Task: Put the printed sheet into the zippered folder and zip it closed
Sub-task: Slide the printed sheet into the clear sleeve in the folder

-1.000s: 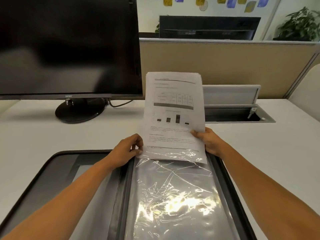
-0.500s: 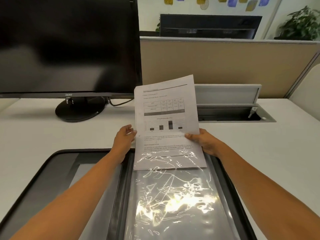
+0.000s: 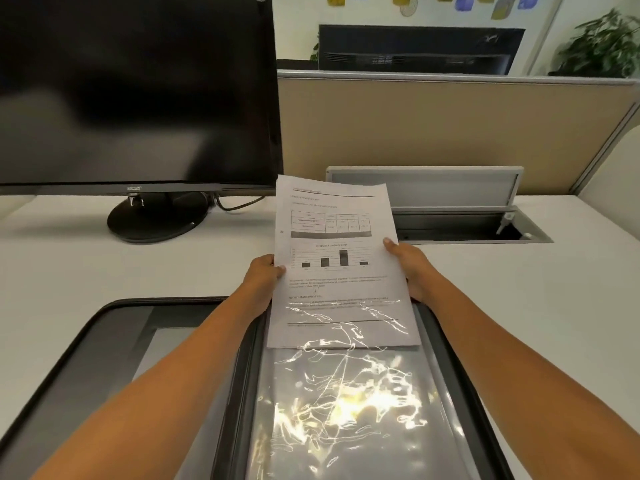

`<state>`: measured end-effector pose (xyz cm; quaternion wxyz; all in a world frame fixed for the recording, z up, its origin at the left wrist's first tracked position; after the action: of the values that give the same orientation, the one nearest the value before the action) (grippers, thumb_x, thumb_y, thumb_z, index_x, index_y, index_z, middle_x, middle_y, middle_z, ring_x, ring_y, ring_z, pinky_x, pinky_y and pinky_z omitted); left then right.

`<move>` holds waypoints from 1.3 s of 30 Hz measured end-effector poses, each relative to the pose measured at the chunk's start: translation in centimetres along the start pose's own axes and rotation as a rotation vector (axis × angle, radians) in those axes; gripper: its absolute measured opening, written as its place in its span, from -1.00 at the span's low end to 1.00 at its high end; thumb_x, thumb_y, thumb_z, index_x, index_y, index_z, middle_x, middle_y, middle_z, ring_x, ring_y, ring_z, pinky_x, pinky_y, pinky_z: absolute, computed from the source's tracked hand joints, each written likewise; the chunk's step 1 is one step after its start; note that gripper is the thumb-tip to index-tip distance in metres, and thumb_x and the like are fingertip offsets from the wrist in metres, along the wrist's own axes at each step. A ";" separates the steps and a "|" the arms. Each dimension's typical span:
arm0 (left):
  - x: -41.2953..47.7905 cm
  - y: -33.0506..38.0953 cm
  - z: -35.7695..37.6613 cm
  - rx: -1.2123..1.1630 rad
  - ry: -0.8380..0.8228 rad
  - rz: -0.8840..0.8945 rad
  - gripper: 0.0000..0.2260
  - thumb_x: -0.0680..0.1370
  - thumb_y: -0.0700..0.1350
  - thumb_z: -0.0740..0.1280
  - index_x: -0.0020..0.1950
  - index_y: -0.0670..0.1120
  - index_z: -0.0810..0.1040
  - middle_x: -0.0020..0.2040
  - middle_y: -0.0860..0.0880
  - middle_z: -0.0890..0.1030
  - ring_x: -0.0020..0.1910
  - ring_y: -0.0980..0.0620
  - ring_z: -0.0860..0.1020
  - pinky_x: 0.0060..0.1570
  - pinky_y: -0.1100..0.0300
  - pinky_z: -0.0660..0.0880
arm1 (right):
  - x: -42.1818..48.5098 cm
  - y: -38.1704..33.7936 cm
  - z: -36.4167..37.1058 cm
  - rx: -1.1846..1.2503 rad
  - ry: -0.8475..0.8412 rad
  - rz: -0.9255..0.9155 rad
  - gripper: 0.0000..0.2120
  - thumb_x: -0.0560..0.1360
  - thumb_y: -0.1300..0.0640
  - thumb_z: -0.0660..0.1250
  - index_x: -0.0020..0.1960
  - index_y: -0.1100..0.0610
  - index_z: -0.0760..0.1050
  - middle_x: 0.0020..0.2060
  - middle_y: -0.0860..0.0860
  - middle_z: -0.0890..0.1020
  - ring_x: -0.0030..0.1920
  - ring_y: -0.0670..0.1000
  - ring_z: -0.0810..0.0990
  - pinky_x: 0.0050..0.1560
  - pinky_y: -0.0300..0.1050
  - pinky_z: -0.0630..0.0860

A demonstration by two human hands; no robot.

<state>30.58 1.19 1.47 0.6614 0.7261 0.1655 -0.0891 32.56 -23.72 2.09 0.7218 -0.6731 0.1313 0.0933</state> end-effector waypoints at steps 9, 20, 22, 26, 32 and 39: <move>0.7 0.4 -0.6 -0.091 0.020 -0.035 -0.83 0.60 -0.14 0.16 -0.12 -0.16 0.48 -0.12 -0.13 0.56 -0.24 -0.03 0.53 -0.26 0.14 0.46 | -0.6 0.7 0.7 -0.114 -0.024 0.005 -0.75 0.59 0.08 0.12 0.19 0.15 0.41 0.14 0.14 0.56 0.06 0.15 0.57 0.16 0.16 0.50; 0.8 1.5 -1.6 0.269 -0.030 -0.055 -0.91 0.53 -0.28 0.28 -0.18 -0.22 0.48 0.00 -0.17 0.58 -0.08 -0.07 0.56 -0.09 0.15 0.49 | -1.4 0.9 -0.6 -0.128 -0.069 0.076 -0.77 0.56 0.13 0.18 0.16 0.19 0.45 0.10 0.16 0.59 -0.02 0.12 0.61 -0.11 -0.02 0.56; 0.6 1.5 -1.6 0.314 -0.069 -0.068 -0.91 0.53 -0.29 0.28 -0.18 -0.23 0.49 0.00 -0.18 0.58 -0.16 -0.06 0.57 -0.21 0.22 0.52 | -1.2 0.8 -0.3 -0.112 -0.015 0.076 -0.72 0.56 0.08 0.18 0.20 0.20 0.43 0.10 0.15 0.58 0.02 0.14 0.59 -0.04 0.04 0.56; 0.2 1.4 -1.8 0.374 -0.150 -0.137 -0.97 0.52 -0.31 0.28 -0.09 -0.26 0.50 0.02 -0.20 0.59 -0.15 -0.06 0.59 -0.33 0.24 0.56 | -0.8 0.7 -0.1 -0.170 0.106 0.077 -0.77 0.59 0.11 0.13 0.14 0.21 0.43 0.11 0.15 0.57 0.07 0.18 0.57 0.14 0.15 0.52; 0.2 1.4 -1.9 0.237 -0.085 -0.082 -0.86 0.53 -0.27 0.29 0.06 -0.28 0.50 0.01 -0.20 0.58 -0.21 -0.04 0.57 -0.31 0.20 0.53 | -1.5 0.6 -0.3 -0.257 0.049 0.103 -0.77 0.59 0.17 0.13 0.16 0.26 0.42 0.16 0.20 0.55 0.11 0.19 0.55 0.19 0.14 0.49; 0.0 1.2 -2.0 0.176 -0.007 -0.024 -0.81 0.49 -0.38 0.29 0.10 -0.34 0.51 0.10 -0.27 0.59 -0.07 -0.12 0.57 -0.22 0.12 0.55 | -2.4 0.5 -1.4 -0.518 0.136 0.023 -0.74 0.55 0.11 0.22 0.09 0.28 0.48 0.10 0.18 0.58 0.08 0.17 0.56 0.21 0.09 0.50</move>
<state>30.86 3.08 2.84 0.5947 0.7789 0.1635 -0.1138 30.02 -24.94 2.25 0.5140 -0.8385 0.1589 0.0863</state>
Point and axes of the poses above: each hand's wrist, its own x-axis towards the middle knuckle, its own z-axis out of the palm, y = z × x, the point moved 4 cm from there along x, towards the middle knuckle
